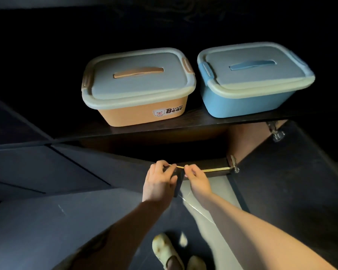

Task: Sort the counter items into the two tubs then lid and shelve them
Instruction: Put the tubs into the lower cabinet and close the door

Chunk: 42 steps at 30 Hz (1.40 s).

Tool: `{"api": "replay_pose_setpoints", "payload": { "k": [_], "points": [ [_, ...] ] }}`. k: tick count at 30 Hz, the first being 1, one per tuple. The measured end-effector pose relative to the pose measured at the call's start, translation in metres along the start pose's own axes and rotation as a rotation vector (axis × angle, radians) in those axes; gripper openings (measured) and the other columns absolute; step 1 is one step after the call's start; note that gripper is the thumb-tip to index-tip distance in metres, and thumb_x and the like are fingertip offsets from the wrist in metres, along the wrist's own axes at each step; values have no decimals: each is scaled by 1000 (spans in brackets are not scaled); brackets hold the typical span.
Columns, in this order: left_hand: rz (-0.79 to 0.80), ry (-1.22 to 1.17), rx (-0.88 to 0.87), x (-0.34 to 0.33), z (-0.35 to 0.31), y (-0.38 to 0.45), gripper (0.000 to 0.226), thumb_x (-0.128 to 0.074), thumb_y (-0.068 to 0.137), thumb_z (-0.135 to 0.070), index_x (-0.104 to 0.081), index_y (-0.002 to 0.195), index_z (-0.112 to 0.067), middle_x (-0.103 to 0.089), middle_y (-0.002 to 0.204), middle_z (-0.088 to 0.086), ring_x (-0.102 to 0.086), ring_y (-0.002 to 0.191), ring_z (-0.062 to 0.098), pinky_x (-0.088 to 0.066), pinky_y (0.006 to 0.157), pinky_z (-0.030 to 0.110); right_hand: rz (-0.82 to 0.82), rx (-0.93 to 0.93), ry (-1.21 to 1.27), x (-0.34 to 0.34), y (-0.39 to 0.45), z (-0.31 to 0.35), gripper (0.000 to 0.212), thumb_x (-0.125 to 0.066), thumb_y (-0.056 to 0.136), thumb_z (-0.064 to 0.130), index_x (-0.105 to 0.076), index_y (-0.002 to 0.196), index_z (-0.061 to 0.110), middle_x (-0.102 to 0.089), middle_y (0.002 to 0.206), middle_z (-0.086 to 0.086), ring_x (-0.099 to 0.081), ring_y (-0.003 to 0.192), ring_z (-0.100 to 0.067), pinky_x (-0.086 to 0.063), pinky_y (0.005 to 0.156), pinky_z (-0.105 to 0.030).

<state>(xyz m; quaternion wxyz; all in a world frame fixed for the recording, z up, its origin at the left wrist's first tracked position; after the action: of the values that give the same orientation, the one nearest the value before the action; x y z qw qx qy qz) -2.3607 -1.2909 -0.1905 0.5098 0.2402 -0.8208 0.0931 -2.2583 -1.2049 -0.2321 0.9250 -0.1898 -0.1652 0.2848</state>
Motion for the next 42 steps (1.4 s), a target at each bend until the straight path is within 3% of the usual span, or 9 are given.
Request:
{"api": "replay_pose_setpoints", "payload": {
  "k": [6,11,14,19,27,34,37,40,42],
  "points": [
    [-2,-123,99,13,12,-89,26,-57,91,-18,-66,116,-14,-51,129,8,-40,124,23,-25,102,20,154,-33,-59,-15,-76,-36,20,-54,95,30,-56,78,20,-57,72,6,-51,68,-6,-40,62,-17],
    [69,-106,82,41,43,-155,22,-56,93,-23,-67,111,-17,-55,124,2,-41,121,18,-24,99,15,311,-75,-166,-50,-130,-60,18,-65,86,17,-64,71,26,-67,78,11,-62,86,-16,-46,80,-29],
    [144,-61,87,61,71,-179,25,-54,93,-32,-65,113,-22,-59,120,-6,-44,116,13,-30,97,17,419,-34,-288,-79,-158,-64,14,-71,83,28,-61,73,29,-68,82,10,-64,88,-16,-47,83,-33],
    [156,-2,216,94,119,-226,25,-56,91,-34,-65,113,-26,-51,132,-10,-42,119,10,-32,96,21,596,-45,-400,-145,-202,-65,21,-74,79,33,-65,97,26,-71,94,4,-66,92,-17,-48,87,-31],
    [38,-83,518,137,185,-300,36,-51,95,-17,-56,130,-24,-44,142,-10,-45,127,12,-36,110,32,616,-111,-615,-275,-263,-48,38,-68,84,35,-56,119,25,-61,121,1,-56,104,-21,-40,83,-24],
    [-72,-135,640,173,239,-324,45,-53,88,1,-60,126,-21,-52,137,-9,-48,126,11,-38,108,29,877,-52,-531,-335,-277,-22,68,-66,87,20,-32,145,25,-51,136,-5,-51,122,-21,-42,103,-30],
    [-50,-117,647,186,256,-322,53,-53,84,7,-59,127,-23,-52,136,-9,-49,124,12,-39,106,25,849,-188,-406,-330,-265,-18,71,-58,91,3,-25,148,29,-49,132,-11,-52,113,-19,-41,88,-19],
    [-20,-71,619,189,258,-312,52,-54,80,3,-61,123,-26,-51,135,-13,-49,122,11,-43,102,30,770,-158,-392,-311,-241,-10,67,-58,91,3,-31,145,31,-51,124,-8,-55,105,-19,-47,72,-20],
    [-55,-36,599,189,252,-294,44,-55,83,-2,-64,119,-26,-53,133,-11,-49,122,14,-41,103,30,683,-127,-417,-294,-225,-3,64,-62,89,9,-35,142,33,-56,117,-5,-58,103,-23,-50,77,-28]
  ]
}}
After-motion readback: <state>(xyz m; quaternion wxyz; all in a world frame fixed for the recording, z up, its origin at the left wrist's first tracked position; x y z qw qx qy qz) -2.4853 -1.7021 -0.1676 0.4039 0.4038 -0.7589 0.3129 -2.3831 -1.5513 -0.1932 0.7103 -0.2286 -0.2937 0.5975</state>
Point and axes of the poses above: each hand's wrist, its own y-axis towards the middle knuckle, its own x-axis out of the back of the hand, z = x × y, the point moved 4 cm from there along y, towards the middle knuckle
